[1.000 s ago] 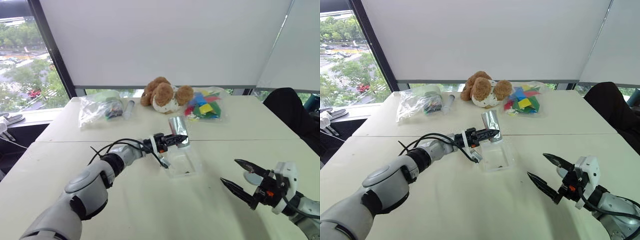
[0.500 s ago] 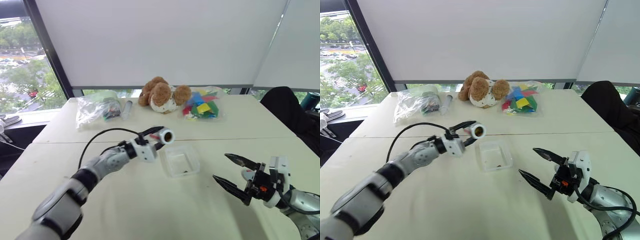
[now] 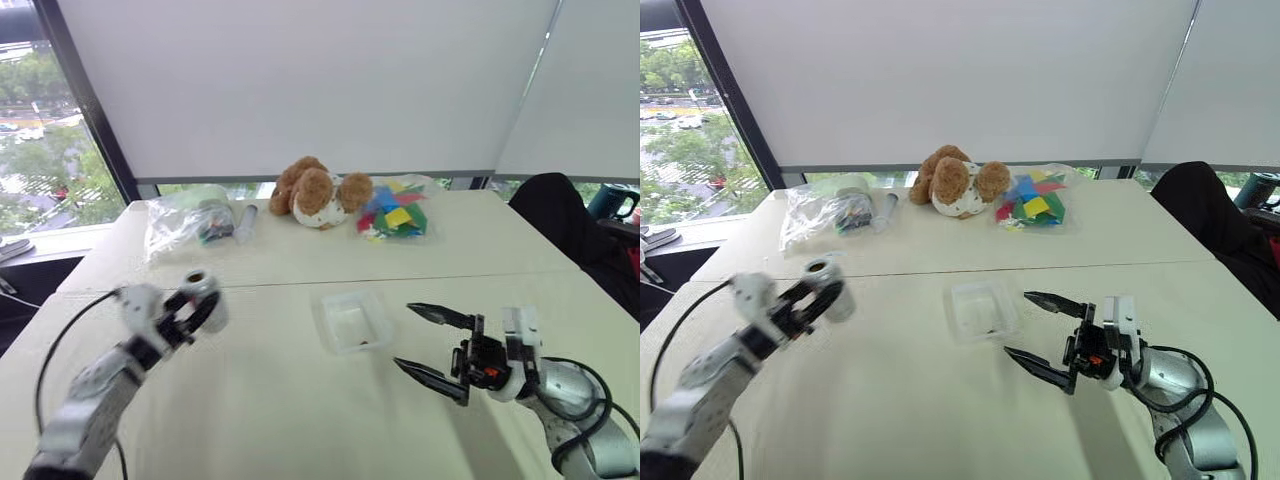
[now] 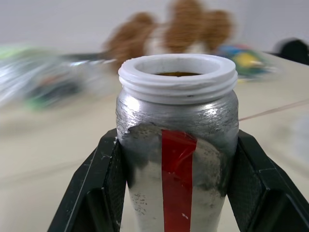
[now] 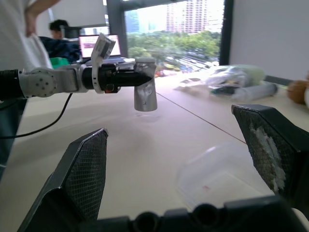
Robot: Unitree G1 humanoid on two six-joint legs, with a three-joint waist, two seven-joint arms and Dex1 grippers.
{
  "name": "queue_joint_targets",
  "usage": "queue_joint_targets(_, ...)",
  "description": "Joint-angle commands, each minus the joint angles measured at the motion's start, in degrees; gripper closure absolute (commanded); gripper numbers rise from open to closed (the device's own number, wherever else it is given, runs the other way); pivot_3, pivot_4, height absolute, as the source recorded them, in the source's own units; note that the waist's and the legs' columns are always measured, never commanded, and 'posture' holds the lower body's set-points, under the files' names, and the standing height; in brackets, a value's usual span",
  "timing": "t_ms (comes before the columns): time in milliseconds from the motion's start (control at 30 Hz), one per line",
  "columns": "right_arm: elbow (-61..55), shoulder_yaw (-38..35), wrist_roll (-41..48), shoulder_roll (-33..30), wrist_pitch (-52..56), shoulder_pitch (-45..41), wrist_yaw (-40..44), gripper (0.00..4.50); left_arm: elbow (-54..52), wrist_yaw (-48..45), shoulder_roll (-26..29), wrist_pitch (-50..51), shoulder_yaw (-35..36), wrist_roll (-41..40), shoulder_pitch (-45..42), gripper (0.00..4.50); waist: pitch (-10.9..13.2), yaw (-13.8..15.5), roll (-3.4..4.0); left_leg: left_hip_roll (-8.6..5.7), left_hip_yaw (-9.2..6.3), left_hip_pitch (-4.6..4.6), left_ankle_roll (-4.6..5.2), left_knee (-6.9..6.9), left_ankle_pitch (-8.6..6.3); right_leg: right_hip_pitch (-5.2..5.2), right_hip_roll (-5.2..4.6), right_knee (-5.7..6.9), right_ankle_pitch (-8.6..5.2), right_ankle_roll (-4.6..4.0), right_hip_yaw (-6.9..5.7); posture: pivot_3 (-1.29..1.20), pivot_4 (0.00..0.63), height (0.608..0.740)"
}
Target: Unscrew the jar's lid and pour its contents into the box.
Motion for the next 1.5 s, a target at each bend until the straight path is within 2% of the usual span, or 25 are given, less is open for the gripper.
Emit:
queue_joint_targets(33, 0.9, 1.0, 0.4, 0.9, -1.5, -2.1, 1.8, 0.02, 2.6, 4.7, -2.1, -2.6, 11.0, 0.3, 1.2, 2.36, 0.0, 0.7, -0.08, -0.01, -0.03, -0.01, -0.02, 0.02, 0.01, 0.03, 0.0, -0.01, 0.0, 0.0, -0.03, 0.0, 0.15, 0.74)
queue_joint_targets(200, 4.1, 2.2, 0.3, 1.5, -2.3, -4.3, 3.9, 0.02, 5.5, 4.2, -4.2, -5.3, 13.9, 6.1, 2.1, 2.36, -0.1, 2.0, -0.2, -0.09, -0.03, -0.01, -0.03, 0.14, 0.01, 0.23, -0.06, -0.18, 0.0, -0.01, -0.06, 0.0, 0.15, 0.74)
queue_joint_targets(567, 6.3, 2.1, 0.5, 2.1, -2.4, -5.6, 4.6, 0.02, 15.5, -0.8, -7.7, -10.7, 12.9, 13.9, -1.5, 2.36, -0.2, 1.4, -0.12, -0.06, 0.04, 0.0, -0.04, 0.04, 0.01, 0.1, -0.05, -0.13, 0.02, -0.03, -0.04, 0.0, 0.15, 0.74)
queue_joint_targets(700, 6.0, 1.1, 0.5, 1.1, -2.5, -4.7, 4.6, 0.0, 16.5, -2.4, -8.0, -11.5, 13.1, 14.9, -1.5, 0.35, -0.2, 1.4, -0.08, -0.06, 0.05, 0.0, -0.04, 0.04, 0.01, 0.11, -0.06, -0.15, 0.02, -0.03, -0.04, 0.0, 0.15, 0.74)
queue_joint_targets(733, 6.0, 0.8, 0.6, 0.8, -2.5, -4.4, 4.6, 0.0, 16.5, -2.7, -8.1, -11.4, 13.4, 14.8, -1.5, 0.05, -0.2, 1.4, -0.1, -0.06, 0.04, -0.01, -0.04, 0.04, 0.01, 0.11, -0.06, -0.15, 0.02, -0.03, -0.04, 0.0, 0.15, 0.74)
queue_joint_targets(967, 2.6, -1.6, 1.4, -1.1, -1.3, 0.1, 3.5, 0.0, 14.3, -3.9, -8.1, -10.4, 14.9, 14.4, 1.9, 0.05, -0.2, 1.4, -0.11, -0.05, 0.03, -0.01, -0.04, 0.03, 0.0, 0.1, -0.08, -0.16, 0.02, -0.03, -0.04, 0.0, 0.15, 0.74)
queue_joint_targets(1133, 0.1, -7.1, 1.9, -3.2, -1.1, 6.7, 1.6, 0.0, 13.1, -6.5, -5.1, -9.0, 16.7, 14.3, 7.3, 0.05, -0.2, 1.4, -0.12, -0.04, 0.03, -0.04, -0.04, -0.05, -0.01, 0.08, -0.11, -0.24, -0.08, -0.2, -0.04, 0.0, 0.15, 0.74)
queue_joint_targets(1300, -1.2, -11.9, 2.1, -5.4, -1.3, 11.7, 1.4, 0.0, 11.2, -14.4, 0.4, -7.9, 17.3, 14.7, 14.0, 0.05, -0.2, 1.4, -0.11, 0.02, 0.06, -0.05, -0.04, -0.05, -0.01, 0.1, -0.1, -0.35, -0.22, -0.42, -0.05, 0.0, 0.15, 0.74)
queue_joint_targets(1500, 0.4, -18.0, 3.8, -12.6, -0.6, 15.9, 8.1, 0.0, -4.2, -25.3, 6.1, -8.7, 18.2, 16.0, 29.6, 0.05, -0.3, 1.4, -0.12, 0.06, 0.18, -0.15, 0.06, -0.15, -0.11, 0.16, -0.23, -0.86, -0.23, -0.47, 0.04, 0.0, 0.15, 0.74)
